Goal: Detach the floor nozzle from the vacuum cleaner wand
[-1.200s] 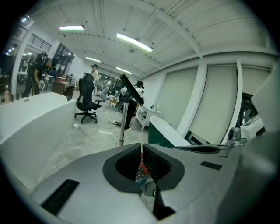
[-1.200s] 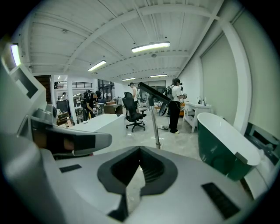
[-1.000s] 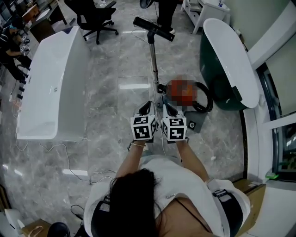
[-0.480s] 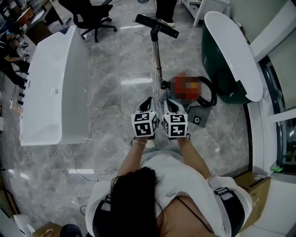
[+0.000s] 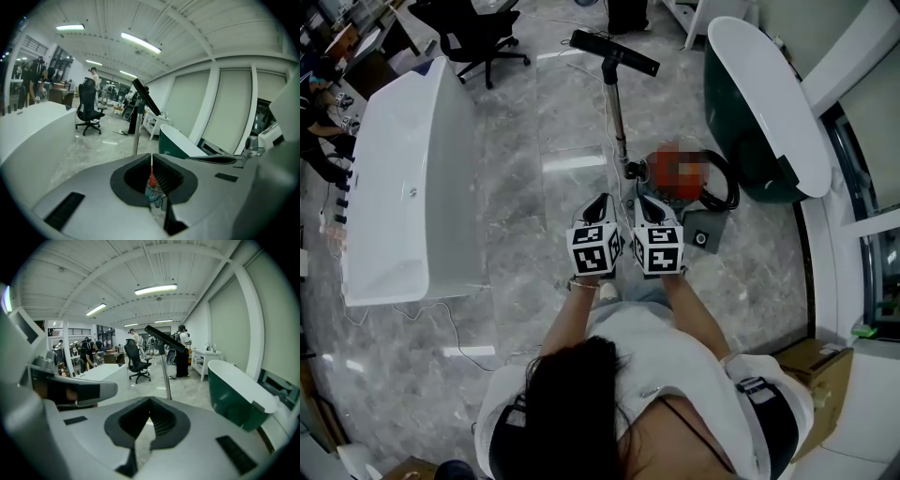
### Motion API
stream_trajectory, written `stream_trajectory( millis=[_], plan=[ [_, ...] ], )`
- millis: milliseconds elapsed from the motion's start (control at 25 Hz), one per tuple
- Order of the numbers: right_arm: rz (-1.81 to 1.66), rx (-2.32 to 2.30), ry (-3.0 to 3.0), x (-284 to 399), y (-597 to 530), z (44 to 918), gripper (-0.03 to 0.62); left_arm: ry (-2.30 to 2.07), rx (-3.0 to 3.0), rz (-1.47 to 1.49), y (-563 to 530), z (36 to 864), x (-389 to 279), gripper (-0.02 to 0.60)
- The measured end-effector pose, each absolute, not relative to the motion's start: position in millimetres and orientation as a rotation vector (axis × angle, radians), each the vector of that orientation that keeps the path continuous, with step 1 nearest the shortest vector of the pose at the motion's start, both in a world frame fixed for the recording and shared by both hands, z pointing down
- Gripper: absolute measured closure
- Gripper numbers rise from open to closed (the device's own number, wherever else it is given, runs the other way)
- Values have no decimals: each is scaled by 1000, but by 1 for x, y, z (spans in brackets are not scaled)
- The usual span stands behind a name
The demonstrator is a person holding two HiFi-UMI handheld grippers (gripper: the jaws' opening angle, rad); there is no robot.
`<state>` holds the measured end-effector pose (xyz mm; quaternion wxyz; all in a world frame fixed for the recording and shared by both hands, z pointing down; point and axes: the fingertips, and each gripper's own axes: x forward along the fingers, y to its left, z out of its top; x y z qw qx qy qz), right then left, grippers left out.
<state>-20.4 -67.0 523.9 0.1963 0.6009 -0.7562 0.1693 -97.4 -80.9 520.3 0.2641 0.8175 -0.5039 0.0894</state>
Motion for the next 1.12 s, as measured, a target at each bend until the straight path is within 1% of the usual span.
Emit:
stream_trajectory(
  millis=[520,1120],
  plan=[
    [473,1670,-2115,-17,-81,526,579,-1359,2201,252,-94,524,-97,566],
    [490,1659,-2124,4,-123,532,579,-1371,2183,269,-132,533,-77,566]
  ],
)
